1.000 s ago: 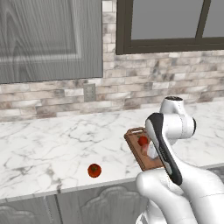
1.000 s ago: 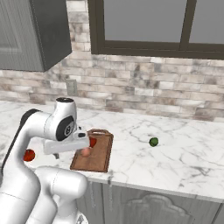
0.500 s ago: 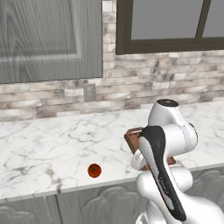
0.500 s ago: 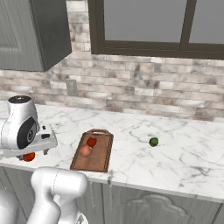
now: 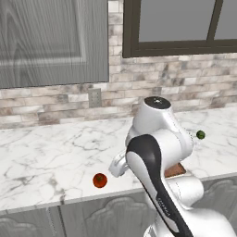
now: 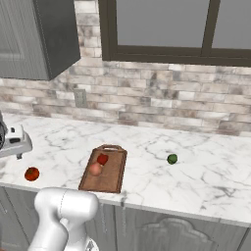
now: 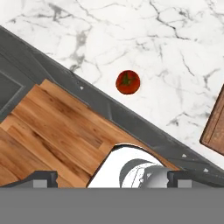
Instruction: Place the avocado, onion, tomato, and bell pepper on the cutting board.
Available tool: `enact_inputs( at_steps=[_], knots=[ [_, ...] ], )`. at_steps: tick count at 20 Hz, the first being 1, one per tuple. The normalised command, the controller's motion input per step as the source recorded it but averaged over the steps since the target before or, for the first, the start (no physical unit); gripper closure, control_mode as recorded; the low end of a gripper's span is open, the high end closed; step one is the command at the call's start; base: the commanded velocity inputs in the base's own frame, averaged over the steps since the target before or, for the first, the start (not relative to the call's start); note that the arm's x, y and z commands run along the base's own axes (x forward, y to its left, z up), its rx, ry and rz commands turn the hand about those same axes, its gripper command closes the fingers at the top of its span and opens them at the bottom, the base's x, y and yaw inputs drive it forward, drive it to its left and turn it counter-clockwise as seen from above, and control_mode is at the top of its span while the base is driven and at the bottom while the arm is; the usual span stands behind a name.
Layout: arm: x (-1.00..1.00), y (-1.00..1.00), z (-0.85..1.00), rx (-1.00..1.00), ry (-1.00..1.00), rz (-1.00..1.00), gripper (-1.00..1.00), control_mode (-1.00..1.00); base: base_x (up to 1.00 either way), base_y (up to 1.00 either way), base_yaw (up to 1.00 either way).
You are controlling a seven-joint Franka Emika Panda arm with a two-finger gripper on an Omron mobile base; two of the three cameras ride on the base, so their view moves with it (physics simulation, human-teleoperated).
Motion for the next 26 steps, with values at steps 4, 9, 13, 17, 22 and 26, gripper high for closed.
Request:
enact_inputs(
  at_steps=[4,9,13,17,22,26],
  knots=[
    [0.13,0.39,0.0,0.0,0.0,0.0,-1.0,-1.0,0.0,0.0,0.0],
    [0.38,0.25,-0.14,0.0,0.0,0.0,-1.0,-1.0,0.0,0.0,0.0],
    [0.39,0.17,-0.26,0.0,-0.02,0.0,-1.0,-1.0,0.0,0.0,0.0],
    [0.33,0.14,-0.36,0.0,-0.07,0.0,-1.0,-1.0,0.0,0.0,0.0],
    [0.27,0.07,-0.37,0.0,-0.13,0.0,-1.0,-1.0,0.0,0.0,0.0],
    [0.26,0.03,-0.23,0.0,-0.08,0.0,-1.0,-1.0,0.0,0.0,0.0]
  ],
)
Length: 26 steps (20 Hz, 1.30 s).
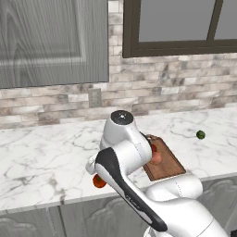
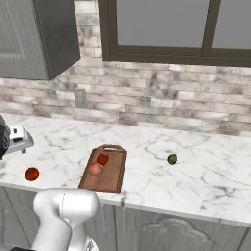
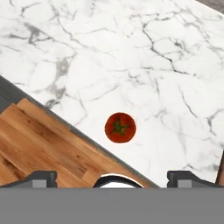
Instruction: Place the avocado, onion, tomato, and bell pepper on the cutting board.
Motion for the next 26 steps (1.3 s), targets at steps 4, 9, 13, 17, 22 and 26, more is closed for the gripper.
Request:
enact_inputs(
  at_steps=[4,9,13,17,22,26],
  knots=[
    [0.26,0.04,-0.06,0.0,0.0,0.0,-1.0,-1.0,0.0,0.0,0.0],
    [0.01,0.0,-0.07,0.0,0.03,0.0,-1.0,-1.0,0.0,0.0,0.0],
    [0.0,0.0,-0.22,0.0,0.08,0.0,-1.0,-1.0,0.0,0.0,0.0],
    [0.01,0.0,-0.25,-0.01,0.04,0.0,-1.0,-1.0,0.0,0.0,0.0],
    [0.13,0.0,-0.25,-0.04,0.0,0.0,-1.0,-1.0,0.0,0.0,0.0],
    [0.15,0.0,-0.24,-0.03,0.0,0.0,-1.0,-1.0,0.0,0.0,0.0]
  ],
)
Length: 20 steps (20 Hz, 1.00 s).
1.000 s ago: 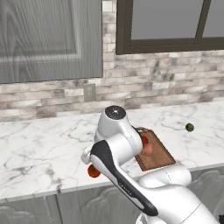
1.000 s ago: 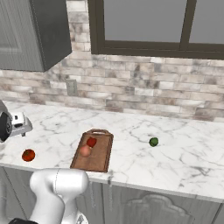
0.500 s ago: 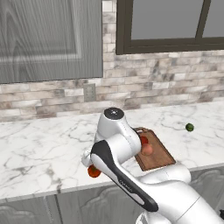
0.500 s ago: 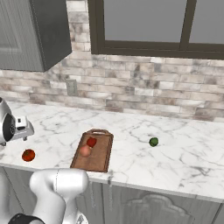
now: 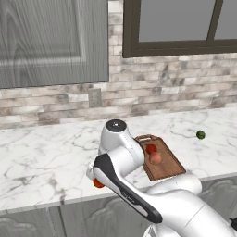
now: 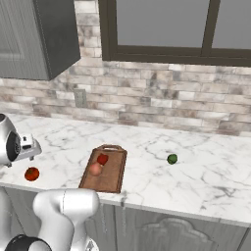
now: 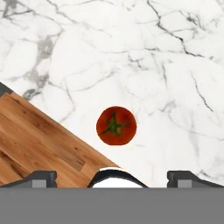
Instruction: Place the avocado, onion, tomato, and bell pepper on the cutting board.
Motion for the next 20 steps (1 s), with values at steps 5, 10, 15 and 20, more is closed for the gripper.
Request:
enact_inputs(
  at_steps=[5,10,15,20],
  knots=[
    [0.18,0.0,-0.16,-0.01,0.02,0.0,-1.0,-1.0,0.0,0.0,0.0],
    [0.18,0.01,-0.16,0.0,0.05,0.0,-1.0,-1.0,0.0,0.0,0.0],
    [0.01,0.03,-0.19,0.0,0.03,0.0,-1.0,-1.0,0.0,0.0,0.0],
    [0.0,0.1,-0.24,-0.01,0.0,0.0,-1.0,-1.0,0.0,0.0,0.0]
  ],
)
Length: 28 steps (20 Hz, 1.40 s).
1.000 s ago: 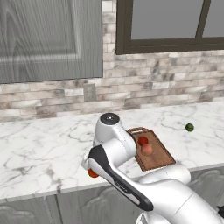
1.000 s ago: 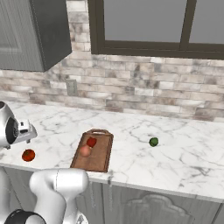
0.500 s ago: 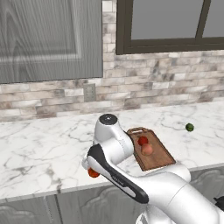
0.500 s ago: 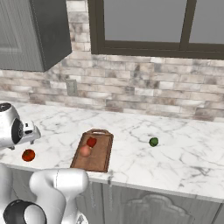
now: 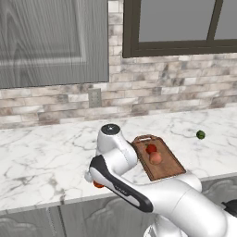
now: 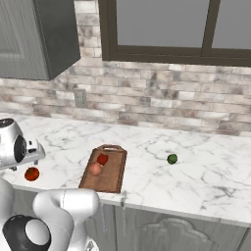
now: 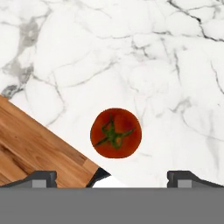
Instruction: Place the avocado, onion, tomato, and bell pepper on the cutting board.
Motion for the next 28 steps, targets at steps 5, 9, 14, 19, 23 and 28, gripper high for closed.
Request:
enact_inputs(
  at_steps=[5,9,14,19,23,28],
  knots=[
    [0.02,0.06,-0.24,-0.01,0.0,0.0,-1.0,-1.0,0.0,0.0,0.0],
    [0.06,0.06,-0.23,-0.02,0.0,0.0,-1.0,-1.0,0.0,0.0,0.0],
    [0.15,0.13,-0.24,-0.03,0.01,0.0,-1.0,-1.0,0.0,0.0,0.0],
    [0.24,0.11,-0.23,-0.03,0.02,0.0,-1.0,-1.0,0.0,0.0,0.0],
    [0.29,0.06,-0.25,-0.03,0.04,0.0,-1.0,-1.0,0.0,0.0,0.0],
    [0.28,0.07,-0.27,-0.03,0.05,0.0,-1.0,-1.0,0.0,0.0,0.0]
  ],
)
